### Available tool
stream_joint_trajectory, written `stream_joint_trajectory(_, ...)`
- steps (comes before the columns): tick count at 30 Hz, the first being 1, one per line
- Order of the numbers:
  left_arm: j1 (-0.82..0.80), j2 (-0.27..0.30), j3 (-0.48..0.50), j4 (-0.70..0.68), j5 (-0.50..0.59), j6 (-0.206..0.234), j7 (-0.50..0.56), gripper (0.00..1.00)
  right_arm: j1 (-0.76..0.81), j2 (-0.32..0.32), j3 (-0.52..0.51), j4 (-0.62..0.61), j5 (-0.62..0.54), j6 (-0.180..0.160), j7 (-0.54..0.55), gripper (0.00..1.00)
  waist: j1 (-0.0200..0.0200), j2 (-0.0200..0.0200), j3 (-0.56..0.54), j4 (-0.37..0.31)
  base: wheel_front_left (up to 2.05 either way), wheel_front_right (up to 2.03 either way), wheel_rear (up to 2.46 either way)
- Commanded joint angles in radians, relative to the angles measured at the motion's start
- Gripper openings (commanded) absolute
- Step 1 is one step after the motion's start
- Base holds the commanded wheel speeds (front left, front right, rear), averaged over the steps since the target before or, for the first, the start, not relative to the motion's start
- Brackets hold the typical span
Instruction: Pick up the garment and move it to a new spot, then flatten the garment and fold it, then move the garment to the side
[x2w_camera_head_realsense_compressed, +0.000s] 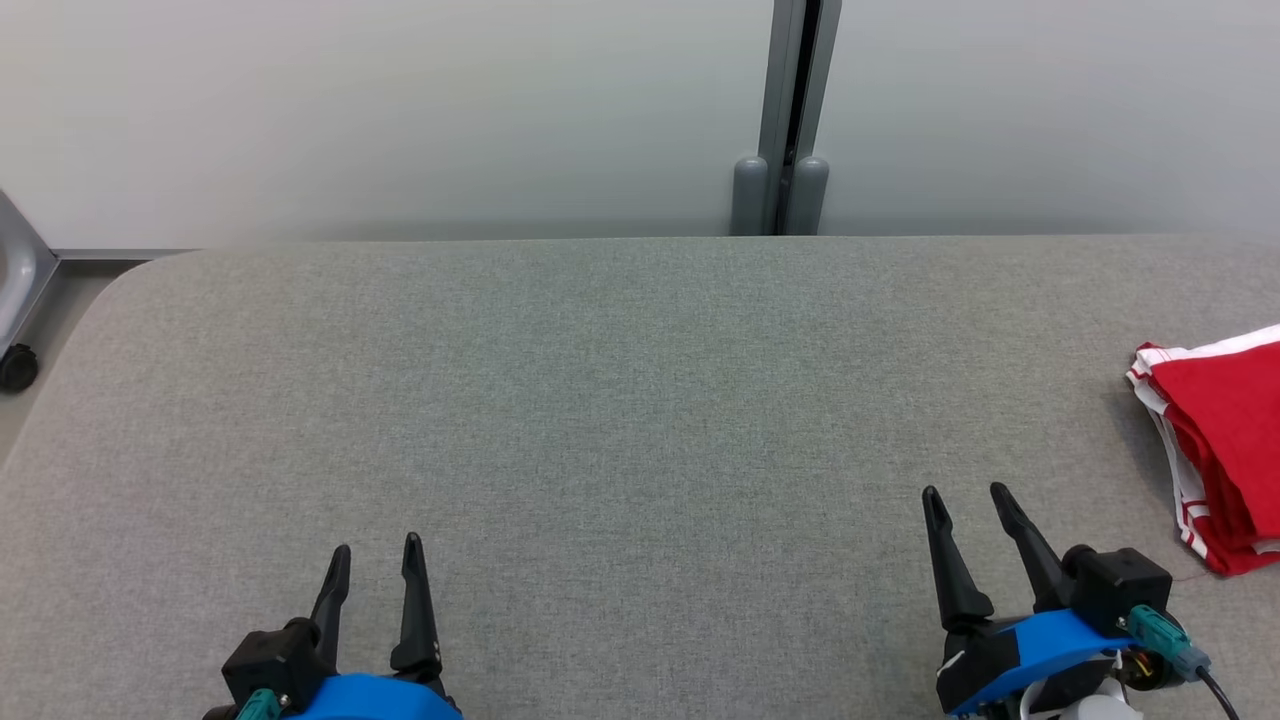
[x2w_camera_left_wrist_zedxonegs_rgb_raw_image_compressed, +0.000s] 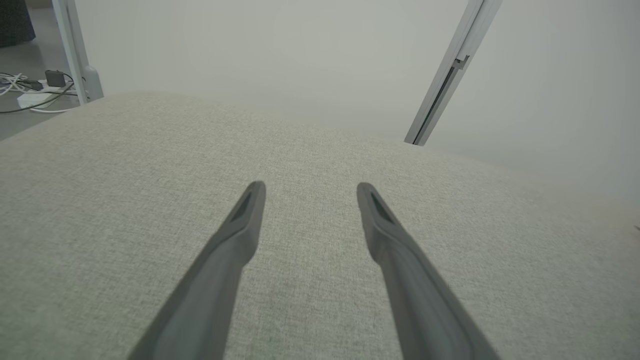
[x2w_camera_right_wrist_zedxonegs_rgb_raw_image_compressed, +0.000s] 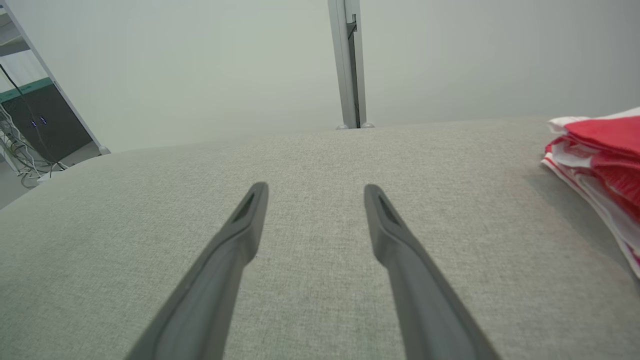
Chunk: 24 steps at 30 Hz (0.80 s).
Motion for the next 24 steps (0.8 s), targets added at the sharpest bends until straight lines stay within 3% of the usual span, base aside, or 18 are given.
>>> stream_joint_trajectory(1,-0.003,0.001,0.001,0.003,0.006,-0.002,-0.004,1.0,0.001,-0.001,0.002,-0.005,0.001,0.0,-0.005,1.0,0.0,0.0,0.0,0.001,0.0,0.0,0.0)
stream_joint_trajectory(9,-0.006,-0.001,0.0,0.012,0.001,-0.006,-0.004,1.0,0.0,-0.001,0.004,-0.011,0.003,0.0,-0.005,1.0,0.0,0.0,0.001,0.001,0.0,0.0,0.0)
stream_joint_trajectory(10,0.0,-0.002,0.0,0.011,0.004,-0.001,0.0,0.0,0.0,0.0,0.004,-0.008,0.003,0.0,0.0,0.0,0.0001,0.0,0.001,0.001,0.0,0.0,0.0)
stream_joint_trajectory(15,0.014,-0.008,0.002,0.041,-0.015,-0.003,0.011,0.0,0.014,0.001,0.0,0.025,0.024,0.0,0.012,0.0,0.0001,0.0,0.0,0.0,0.0,0.0,0.0)
stream_joint_trajectory(24,-0.002,-0.01,0.037,0.023,-0.166,-0.019,0.057,0.0,0.015,0.001,-0.02,0.0,0.194,0.0,0.058,0.0,0.0001,0.0,-0.003,-0.003,0.0,0.0,0.0)
